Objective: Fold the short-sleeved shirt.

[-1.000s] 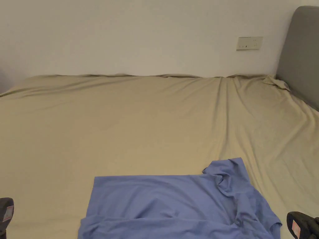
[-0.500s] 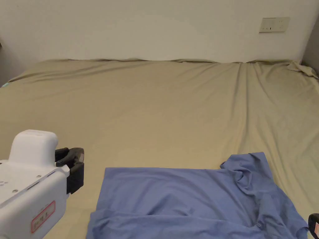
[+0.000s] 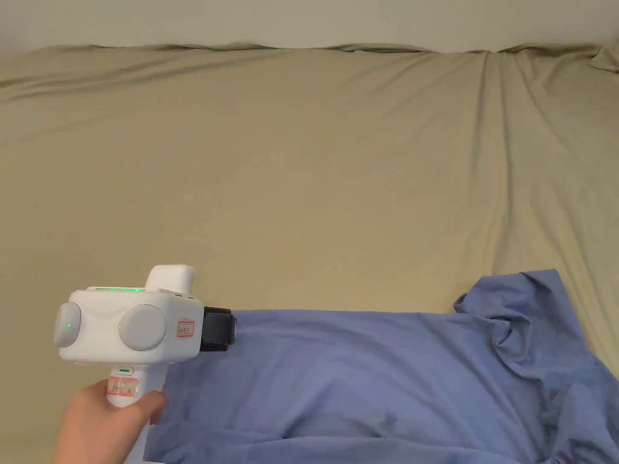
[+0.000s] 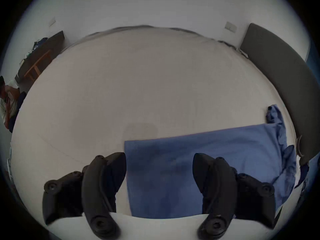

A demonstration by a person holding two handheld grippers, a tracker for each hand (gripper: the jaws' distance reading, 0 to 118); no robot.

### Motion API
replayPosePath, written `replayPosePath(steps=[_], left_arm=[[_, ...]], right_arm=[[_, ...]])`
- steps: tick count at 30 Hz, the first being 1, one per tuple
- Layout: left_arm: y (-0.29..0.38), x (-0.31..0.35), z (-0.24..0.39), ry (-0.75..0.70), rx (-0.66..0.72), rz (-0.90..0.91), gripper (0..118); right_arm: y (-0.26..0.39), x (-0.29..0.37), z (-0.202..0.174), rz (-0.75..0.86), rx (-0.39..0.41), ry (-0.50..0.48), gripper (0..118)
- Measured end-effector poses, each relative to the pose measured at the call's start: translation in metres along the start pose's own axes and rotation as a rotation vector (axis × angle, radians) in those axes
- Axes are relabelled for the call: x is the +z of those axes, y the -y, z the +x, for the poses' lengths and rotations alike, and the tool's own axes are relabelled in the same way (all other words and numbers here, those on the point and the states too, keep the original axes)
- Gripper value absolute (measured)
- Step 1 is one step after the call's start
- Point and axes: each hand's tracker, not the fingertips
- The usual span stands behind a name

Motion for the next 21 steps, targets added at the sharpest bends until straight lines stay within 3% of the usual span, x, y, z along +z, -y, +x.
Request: replayPosePath(steps=[2,3,4,5,7,10,12,13,15,16,21], left_arm=[[0.006,-0.007,-0.001,-0.004,-0.001,-0.023,78],[0.010,-0.006,0.001,-0.009,-0.002,-0.006,66],[0.014,0.000,0.002,-0.030,-0.014,0.056,41],[0.014,0.003,0.005,-0.022,-0.024,0.043,4],[0.015,0.009,0.005,0.078,0.005,0.056,3],[0.014,0.010,0.015,0.015,-0.034,0.045,3],[0.012,0.017,0.014,0.046,-0.020,0.040,3],[0.011,0.022,0.013,0.066,-0.008,0.044,3],[0.011,0.035,0.014,0.072,-0.001,0.065,3],[0.010,0.040,0.014,0.071,-0.002,0.072,3],[0.007,0.053,0.014,0.075,-0.006,0.085,3]], right_arm=[[-0.001,-0.006,-0.002,-0.008,0.001,-0.002,4],[-0.001,-0.009,-0.003,-0.014,0.002,-0.006,4],[0.000,-0.011,-0.003,-0.020,0.002,-0.010,4],[0.001,-0.012,-0.005,-0.026,0.002,-0.015,4],[0.003,-0.017,-0.004,-0.043,0.000,-0.025,4],[0.002,-0.021,-0.003,-0.061,-0.007,-0.042,4],[-0.004,-0.023,0.003,-0.060,-0.041,-0.072,10],[-0.009,-0.025,0.007,-0.074,-0.076,-0.093,17],[-0.022,-0.041,0.017,-0.100,-0.072,-0.088,108],[-0.023,-0.048,0.022,-0.087,-0.068,-0.096,118],[-0.071,-0.129,0.059,-0.128,-0.152,-0.090,118]])
